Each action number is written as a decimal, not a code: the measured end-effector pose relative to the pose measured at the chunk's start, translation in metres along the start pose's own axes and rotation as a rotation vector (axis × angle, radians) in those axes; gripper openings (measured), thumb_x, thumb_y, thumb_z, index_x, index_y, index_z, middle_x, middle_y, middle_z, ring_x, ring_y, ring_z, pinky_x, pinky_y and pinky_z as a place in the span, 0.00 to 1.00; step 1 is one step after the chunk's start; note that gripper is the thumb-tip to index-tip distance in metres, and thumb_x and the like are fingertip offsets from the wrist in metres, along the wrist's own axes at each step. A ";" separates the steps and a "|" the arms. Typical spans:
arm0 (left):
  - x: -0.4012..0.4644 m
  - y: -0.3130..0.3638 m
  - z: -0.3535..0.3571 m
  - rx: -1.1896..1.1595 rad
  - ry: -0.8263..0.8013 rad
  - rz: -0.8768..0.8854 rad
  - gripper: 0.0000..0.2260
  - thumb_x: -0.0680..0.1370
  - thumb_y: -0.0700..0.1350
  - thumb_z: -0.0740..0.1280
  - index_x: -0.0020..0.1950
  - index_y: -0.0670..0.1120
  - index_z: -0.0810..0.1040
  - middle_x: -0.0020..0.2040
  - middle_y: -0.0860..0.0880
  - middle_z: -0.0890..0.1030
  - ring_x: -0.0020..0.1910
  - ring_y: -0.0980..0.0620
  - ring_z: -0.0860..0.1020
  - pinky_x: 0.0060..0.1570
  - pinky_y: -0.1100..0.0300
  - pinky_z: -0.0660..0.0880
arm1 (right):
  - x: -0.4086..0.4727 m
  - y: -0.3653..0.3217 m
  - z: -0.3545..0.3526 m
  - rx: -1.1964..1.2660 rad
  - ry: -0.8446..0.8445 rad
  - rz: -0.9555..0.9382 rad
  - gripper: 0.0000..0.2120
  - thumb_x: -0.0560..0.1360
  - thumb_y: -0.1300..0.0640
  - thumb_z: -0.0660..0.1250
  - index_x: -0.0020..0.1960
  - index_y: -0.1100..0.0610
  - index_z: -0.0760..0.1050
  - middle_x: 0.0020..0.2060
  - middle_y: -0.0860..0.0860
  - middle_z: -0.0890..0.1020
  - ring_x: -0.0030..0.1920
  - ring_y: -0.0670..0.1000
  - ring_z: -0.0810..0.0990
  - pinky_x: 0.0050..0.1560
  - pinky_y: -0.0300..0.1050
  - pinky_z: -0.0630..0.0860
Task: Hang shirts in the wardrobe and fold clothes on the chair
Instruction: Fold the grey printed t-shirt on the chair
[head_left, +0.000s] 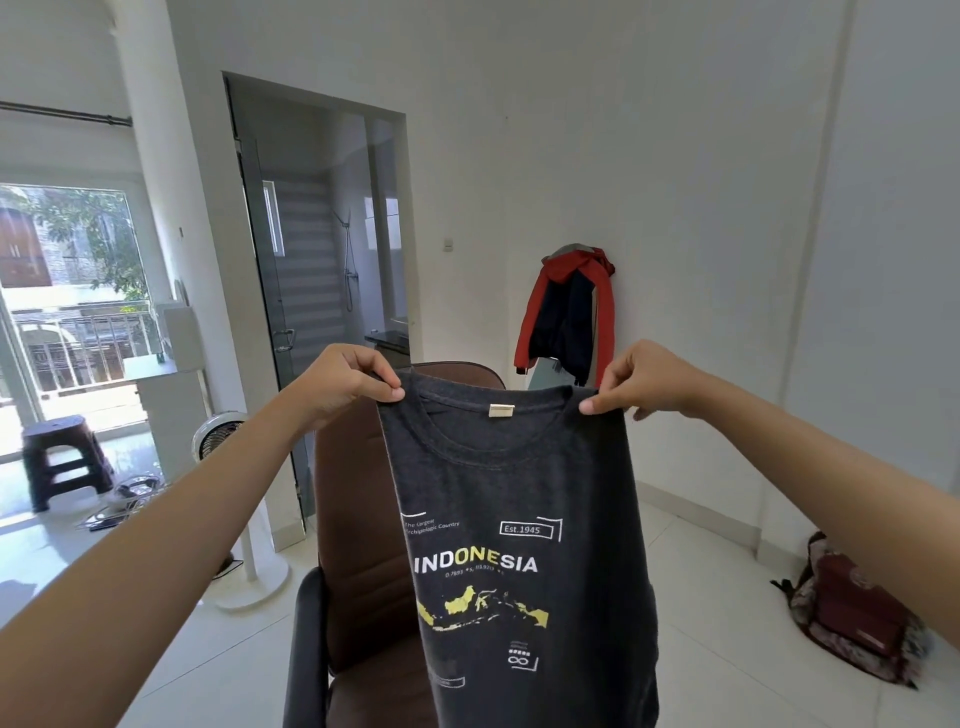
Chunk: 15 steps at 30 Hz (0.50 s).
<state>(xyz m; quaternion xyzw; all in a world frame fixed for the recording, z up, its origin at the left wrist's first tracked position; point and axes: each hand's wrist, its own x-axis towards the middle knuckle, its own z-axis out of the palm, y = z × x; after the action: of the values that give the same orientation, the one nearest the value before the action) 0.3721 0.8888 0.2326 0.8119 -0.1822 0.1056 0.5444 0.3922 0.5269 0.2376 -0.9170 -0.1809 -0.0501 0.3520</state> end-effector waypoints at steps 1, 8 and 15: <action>0.000 0.000 0.000 0.014 -0.002 -0.003 0.15 0.67 0.28 0.71 0.28 0.47 0.81 0.30 0.49 0.80 0.34 0.52 0.77 0.40 0.61 0.73 | -0.002 0.000 0.000 -0.053 -0.046 0.030 0.10 0.69 0.54 0.76 0.38 0.61 0.81 0.37 0.55 0.83 0.40 0.52 0.82 0.37 0.43 0.79; 0.002 0.000 -0.001 0.036 0.012 -0.019 0.14 0.67 0.27 0.71 0.29 0.45 0.81 0.31 0.47 0.80 0.33 0.52 0.78 0.40 0.63 0.74 | -0.014 0.010 0.016 0.092 -0.227 0.141 0.02 0.73 0.60 0.72 0.45 0.57 0.80 0.39 0.51 0.84 0.42 0.56 0.86 0.35 0.44 0.81; 0.005 -0.001 -0.007 0.030 0.064 -0.046 0.18 0.67 0.25 0.70 0.26 0.47 0.81 0.27 0.51 0.80 0.29 0.57 0.77 0.34 0.68 0.74 | -0.027 0.019 0.044 0.412 -0.422 0.147 0.09 0.76 0.66 0.67 0.54 0.61 0.80 0.41 0.56 0.83 0.45 0.57 0.85 0.31 0.43 0.81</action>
<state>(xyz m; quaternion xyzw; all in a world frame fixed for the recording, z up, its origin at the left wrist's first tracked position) 0.3775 0.8946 0.2364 0.8203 -0.1443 0.1215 0.5400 0.3724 0.5348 0.1865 -0.8270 -0.1895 0.2047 0.4881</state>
